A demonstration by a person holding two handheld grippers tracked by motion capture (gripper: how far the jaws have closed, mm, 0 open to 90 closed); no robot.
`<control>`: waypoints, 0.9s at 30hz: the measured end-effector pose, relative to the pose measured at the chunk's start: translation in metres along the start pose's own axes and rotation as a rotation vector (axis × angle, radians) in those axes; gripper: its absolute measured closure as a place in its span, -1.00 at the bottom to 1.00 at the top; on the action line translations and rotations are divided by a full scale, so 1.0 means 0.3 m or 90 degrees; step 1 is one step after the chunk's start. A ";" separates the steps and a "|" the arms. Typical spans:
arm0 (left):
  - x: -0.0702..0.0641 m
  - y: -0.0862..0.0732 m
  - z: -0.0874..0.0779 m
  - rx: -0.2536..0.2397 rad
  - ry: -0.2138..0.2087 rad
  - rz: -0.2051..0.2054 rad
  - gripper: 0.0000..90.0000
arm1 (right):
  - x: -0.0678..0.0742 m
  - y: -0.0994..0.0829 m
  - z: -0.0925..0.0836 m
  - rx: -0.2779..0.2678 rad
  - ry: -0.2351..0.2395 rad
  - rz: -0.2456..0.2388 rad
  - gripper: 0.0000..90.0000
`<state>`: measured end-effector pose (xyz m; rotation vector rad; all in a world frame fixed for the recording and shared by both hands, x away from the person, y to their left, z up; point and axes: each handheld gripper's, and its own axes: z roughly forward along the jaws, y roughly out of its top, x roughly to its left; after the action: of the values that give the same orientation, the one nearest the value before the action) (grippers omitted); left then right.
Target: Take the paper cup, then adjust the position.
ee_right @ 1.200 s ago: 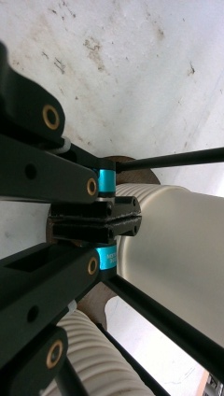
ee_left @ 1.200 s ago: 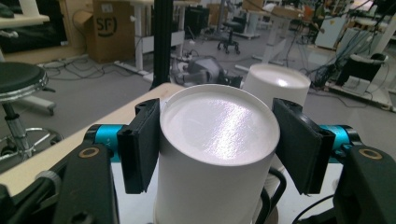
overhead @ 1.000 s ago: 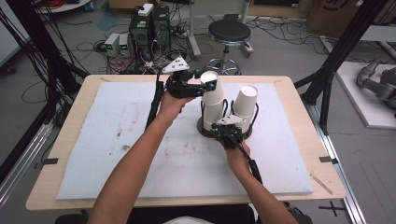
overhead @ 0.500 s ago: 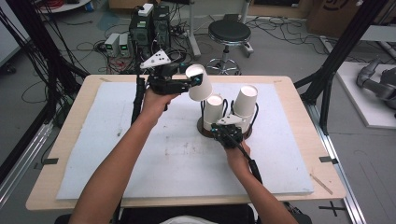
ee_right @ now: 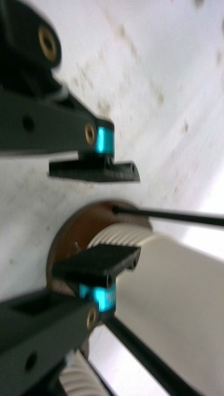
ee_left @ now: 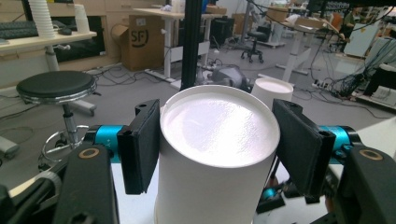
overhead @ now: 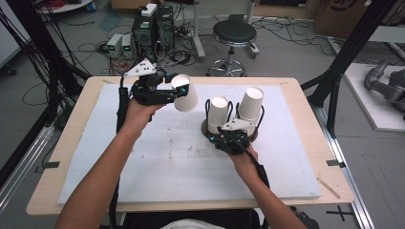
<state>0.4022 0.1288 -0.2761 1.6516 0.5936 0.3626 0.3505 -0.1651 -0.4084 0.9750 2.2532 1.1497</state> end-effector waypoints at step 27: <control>-0.069 -0.079 -0.080 0.035 -0.021 0.002 -0.22 | -0.057 0.020 -0.126 -0.137 0.149 -0.024 -0.51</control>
<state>0.3680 0.1387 -0.2933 1.7084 0.5809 0.3222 0.3401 -0.1951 -0.3811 0.7430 2.2514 1.5196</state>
